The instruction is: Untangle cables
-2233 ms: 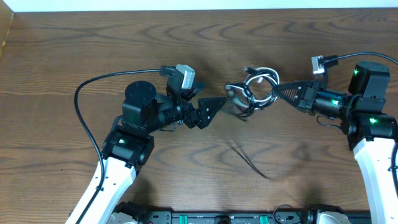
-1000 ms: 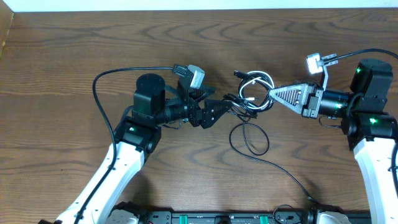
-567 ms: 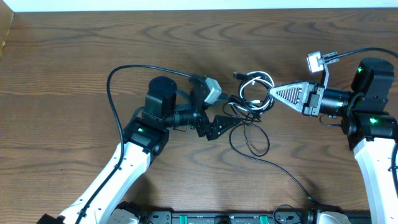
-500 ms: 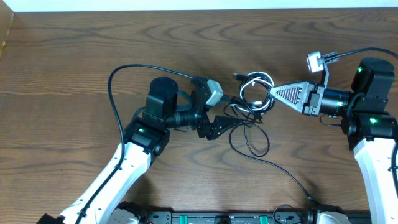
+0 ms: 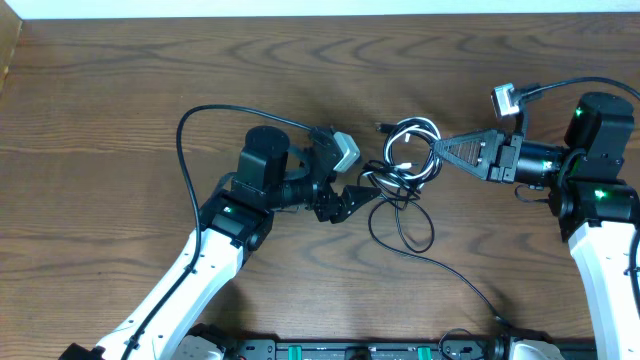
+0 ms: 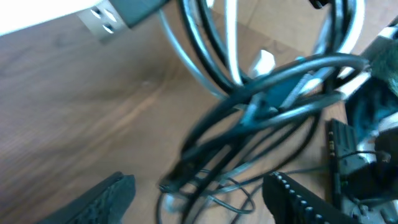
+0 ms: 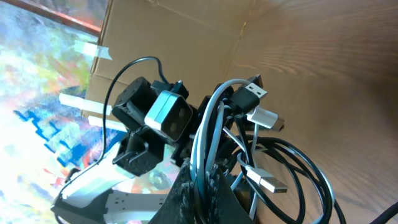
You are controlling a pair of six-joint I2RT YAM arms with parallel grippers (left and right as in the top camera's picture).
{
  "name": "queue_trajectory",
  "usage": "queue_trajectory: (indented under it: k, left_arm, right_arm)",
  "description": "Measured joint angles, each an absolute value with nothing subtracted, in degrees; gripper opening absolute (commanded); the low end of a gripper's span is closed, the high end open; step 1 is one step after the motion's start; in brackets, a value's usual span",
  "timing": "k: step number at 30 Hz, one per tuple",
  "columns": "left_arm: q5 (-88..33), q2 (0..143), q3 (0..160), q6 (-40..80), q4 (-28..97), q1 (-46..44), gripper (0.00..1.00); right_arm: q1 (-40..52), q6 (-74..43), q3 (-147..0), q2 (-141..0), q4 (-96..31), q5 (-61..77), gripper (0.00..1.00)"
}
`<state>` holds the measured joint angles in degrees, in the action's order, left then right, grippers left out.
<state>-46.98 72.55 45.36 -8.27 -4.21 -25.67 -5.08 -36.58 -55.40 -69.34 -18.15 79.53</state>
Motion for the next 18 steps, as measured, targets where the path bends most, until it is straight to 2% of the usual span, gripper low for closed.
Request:
queue_trajectory:
  k: [9,14,18]
  left_arm:
    - [-42.8,72.6,45.4,-9.1,-6.0,-25.7,0.71]
    - [-40.9,72.6,45.4,-9.5,-6.0,-25.7,0.61]
    - [-40.2,72.6,45.4,-9.5,-6.1,-25.7,0.60]
  right_arm:
    - [-5.1,-37.6,-55.4,-69.3,-18.2,80.1,0.01]
    - [-5.1,-38.0,-55.4,-69.3,-18.1,80.2,0.01]
    - [-5.1,-38.0,-55.4,-69.3,-18.2,80.2,0.01]
